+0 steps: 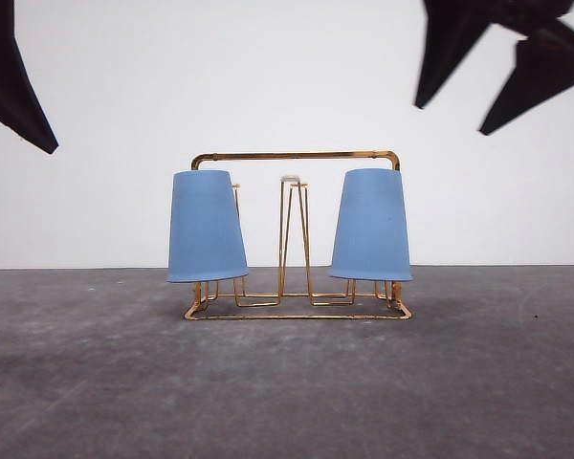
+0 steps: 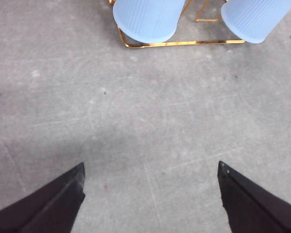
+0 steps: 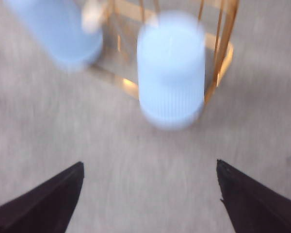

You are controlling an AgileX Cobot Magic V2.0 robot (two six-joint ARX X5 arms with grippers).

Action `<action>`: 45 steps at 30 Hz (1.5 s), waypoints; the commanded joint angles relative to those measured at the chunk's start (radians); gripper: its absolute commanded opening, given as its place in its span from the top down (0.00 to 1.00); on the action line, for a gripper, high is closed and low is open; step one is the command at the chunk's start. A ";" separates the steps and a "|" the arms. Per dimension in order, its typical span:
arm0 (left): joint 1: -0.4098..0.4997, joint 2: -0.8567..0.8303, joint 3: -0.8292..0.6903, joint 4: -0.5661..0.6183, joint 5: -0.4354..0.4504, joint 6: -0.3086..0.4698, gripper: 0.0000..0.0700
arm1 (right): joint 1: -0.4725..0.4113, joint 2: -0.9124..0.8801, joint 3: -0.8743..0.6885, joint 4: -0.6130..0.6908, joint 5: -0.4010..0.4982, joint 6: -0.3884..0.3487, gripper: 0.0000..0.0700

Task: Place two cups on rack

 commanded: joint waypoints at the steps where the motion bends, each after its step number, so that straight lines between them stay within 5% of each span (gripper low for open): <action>1: -0.004 0.003 0.007 0.006 -0.005 0.000 0.28 | 0.004 -0.062 -0.052 0.039 -0.002 -0.019 0.23; 13: -0.004 0.003 0.007 0.005 -0.005 0.005 0.28 | 0.005 -0.464 -0.595 0.443 -0.001 0.110 0.24; 18: -0.004 0.002 0.007 0.008 0.006 0.003 0.32 | 0.005 -0.490 -0.654 0.484 -0.003 0.119 0.25; 19: -0.005 0.002 0.007 0.011 0.016 0.004 0.53 | 0.005 -0.491 -0.654 0.481 -0.001 0.118 0.40; 21: -0.006 0.002 0.007 0.019 0.037 0.002 0.99 | 0.005 -0.492 -0.654 0.480 0.000 0.119 1.00; 23: -0.006 0.002 0.007 0.039 0.029 0.012 1.00 | 0.005 -0.489 -0.654 0.479 0.005 0.111 0.94; 39: -0.002 -0.013 0.005 0.040 0.029 0.013 1.00 | 0.005 -0.492 -0.654 0.491 0.000 0.112 0.94; 41: 0.013 -0.049 -0.024 0.057 0.028 0.119 1.00 | 0.005 -0.492 -0.654 0.491 0.000 0.112 0.94; 45: 0.069 -0.212 -0.156 0.162 0.012 0.192 1.00 | 0.005 -0.492 -0.654 0.491 0.000 0.112 0.94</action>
